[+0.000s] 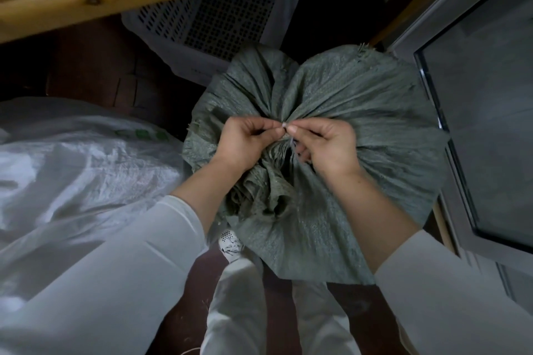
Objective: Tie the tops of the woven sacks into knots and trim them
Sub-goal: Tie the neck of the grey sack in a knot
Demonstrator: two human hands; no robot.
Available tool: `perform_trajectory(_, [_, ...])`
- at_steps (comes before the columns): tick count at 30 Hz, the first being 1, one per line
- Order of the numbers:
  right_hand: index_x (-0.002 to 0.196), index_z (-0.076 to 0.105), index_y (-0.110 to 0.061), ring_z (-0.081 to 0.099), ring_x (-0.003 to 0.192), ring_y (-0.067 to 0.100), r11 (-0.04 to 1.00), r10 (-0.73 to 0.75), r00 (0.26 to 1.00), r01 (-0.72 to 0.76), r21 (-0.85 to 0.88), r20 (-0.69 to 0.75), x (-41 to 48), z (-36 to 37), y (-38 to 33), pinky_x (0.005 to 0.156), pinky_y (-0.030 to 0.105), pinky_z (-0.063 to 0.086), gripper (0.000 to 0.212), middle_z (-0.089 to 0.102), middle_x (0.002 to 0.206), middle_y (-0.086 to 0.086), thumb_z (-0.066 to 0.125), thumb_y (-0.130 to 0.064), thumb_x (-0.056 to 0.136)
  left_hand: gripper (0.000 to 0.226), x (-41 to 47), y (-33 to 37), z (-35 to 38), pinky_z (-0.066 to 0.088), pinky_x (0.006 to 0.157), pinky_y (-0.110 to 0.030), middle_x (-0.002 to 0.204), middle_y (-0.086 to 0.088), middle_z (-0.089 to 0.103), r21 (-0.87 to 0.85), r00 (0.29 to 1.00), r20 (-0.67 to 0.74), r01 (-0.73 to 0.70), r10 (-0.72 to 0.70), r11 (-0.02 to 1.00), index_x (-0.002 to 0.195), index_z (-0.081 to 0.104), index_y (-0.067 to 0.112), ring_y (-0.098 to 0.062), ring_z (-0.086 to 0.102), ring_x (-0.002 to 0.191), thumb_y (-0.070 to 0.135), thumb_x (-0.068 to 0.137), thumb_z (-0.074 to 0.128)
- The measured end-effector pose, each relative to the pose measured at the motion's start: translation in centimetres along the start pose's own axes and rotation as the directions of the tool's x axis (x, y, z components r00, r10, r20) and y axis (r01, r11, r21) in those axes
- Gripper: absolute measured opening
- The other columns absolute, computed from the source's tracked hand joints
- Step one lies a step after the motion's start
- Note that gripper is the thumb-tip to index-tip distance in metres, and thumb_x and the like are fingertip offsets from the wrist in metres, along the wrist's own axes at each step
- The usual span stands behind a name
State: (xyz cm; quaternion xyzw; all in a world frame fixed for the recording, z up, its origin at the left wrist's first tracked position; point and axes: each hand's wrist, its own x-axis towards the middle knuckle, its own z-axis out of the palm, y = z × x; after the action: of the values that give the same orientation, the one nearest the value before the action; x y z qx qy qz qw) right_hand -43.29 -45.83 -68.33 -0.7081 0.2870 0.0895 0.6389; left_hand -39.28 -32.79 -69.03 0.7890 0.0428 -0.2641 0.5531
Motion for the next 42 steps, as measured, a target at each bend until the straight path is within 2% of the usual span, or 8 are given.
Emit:
perform_trajectory(3, [0.077,0.067,-0.018,0.047,0.032,0.003,1.000,0.026,0.998,-0.027,-0.009,-0.065,-0.5,0.4,0.0,0.036,0.018,0.043,0.015,0.053,0.039,-0.005,0.064,-0.008,0.087,0.023,-0.1,0.0,0.1,0.045,0.064,0.000,0.092,-0.004,0.065,-0.044,1.000,0.010,0.003,-0.003,0.999,0.107,0.067,-0.007,0.017,0.057,0.055,-0.001,0.085,0.064])
perform_trajectory(7, [0.074,0.064,-0.017,0.061,0.045,0.004,0.995,0.044,0.996,-0.036,0.096,-0.084,-0.7,1.0,0.2,0.053,0.020,0.056,0.019,0.062,0.061,0.003,0.063,-0.003,0.087,0.020,-0.2,-0.4,0.0,0.047,0.070,-0.001,0.086,0.001,0.067,-0.070,0.999,0.009,0.031,-0.030,0.997,0.105,0.068,-0.003,0.017,0.058,0.059,0.002,0.087,0.063])
perform_trajectory(10, [0.090,0.069,0.000,0.064,0.051,0.003,0.990,0.040,0.997,-0.030,0.141,-0.070,-0.9,0.9,0.6,0.060,0.017,0.056,0.008,0.064,0.069,0.005,0.062,0.002,0.086,0.019,-0.1,-0.6,0.0,0.048,0.072,-0.003,0.081,0.004,0.066,-0.081,0.999,-0.001,0.040,-0.040,0.996,0.104,0.068,-0.003,0.015,0.058,0.060,0.003,0.087,0.063])
perform_trajectory(15, [0.109,0.064,0.008,0.066,0.059,-0.001,0.992,0.015,0.999,-0.010,0.124,-0.035,-1.3,0.7,1.1,0.068,0.013,0.056,0.022,0.066,0.086,0.011,0.056,0.008,0.088,0.019,-0.2,-0.6,0.1,0.050,0.078,-0.011,0.080,0.004,0.065,-0.107,0.998,-0.003,0.065,-0.066,0.992,0.105,0.068,-0.002,0.007,0.059,0.065,0.004,0.087,0.063])
perform_trajectory(22, [0.087,0.065,-0.001,0.065,0.050,0.004,0.969,0.109,0.993,-0.095,0.226,-0.048,-0.7,0.7,0.1,0.060,0.014,0.056,0.007,0.064,0.071,0.008,0.062,0.006,0.085,0.013,-0.3,-0.4,0.1,0.051,0.080,-0.019,0.079,0.002,0.067,-0.142,0.995,-0.046,0.083,-0.090,0.986,0.097,0.070,0.002,-0.002,0.060,0.068,0.009,0.086,0.066])
perform_trajectory(27, [0.074,0.064,-0.012,0.063,0.048,0.004,0.981,0.084,0.996,-0.077,0.177,-0.028,-0.5,0.6,-0.3,0.060,0.016,0.057,0.019,0.064,0.067,0.006,0.062,0.004,0.085,0.012,-0.2,-0.5,0.5,0.051,0.078,-0.016,0.079,0.002,0.067,-0.120,0.993,-0.100,0.045,-0.057,0.992,0.094,0.070,0.000,-0.001,0.060,0.069,0.008,0.085,0.067])
perform_trajectory(37, [0.061,0.064,-0.009,0.058,0.037,0.003,0.974,0.183,0.983,-0.181,0.132,-0.003,0.3,0.4,-1.5,0.046,0.014,0.052,0.022,0.059,0.038,-0.005,0.067,0.006,0.078,0.008,-0.9,-0.4,1.3,0.052,0.076,-0.018,0.075,0.006,0.067,-0.104,0.988,-0.155,0.001,-0.017,0.995,0.090,0.070,0.004,0.002,0.060,0.065,0.006,0.083,0.069])
perform_trajectory(42, [0.062,0.064,-0.008,0.056,0.035,0.004,0.973,0.196,0.980,-0.192,0.128,-0.020,0.5,0.5,-1.5,0.043,0.014,0.050,0.021,0.058,0.037,-0.004,0.066,0.007,0.077,0.016,-0.8,-0.6,1.2,0.056,0.084,-0.036,0.076,0.008,0.068,-0.030,0.987,-0.158,-0.045,0.040,0.999,0.073,0.068,0.029,-0.011,0.064,0.072,0.014,0.079,0.073])
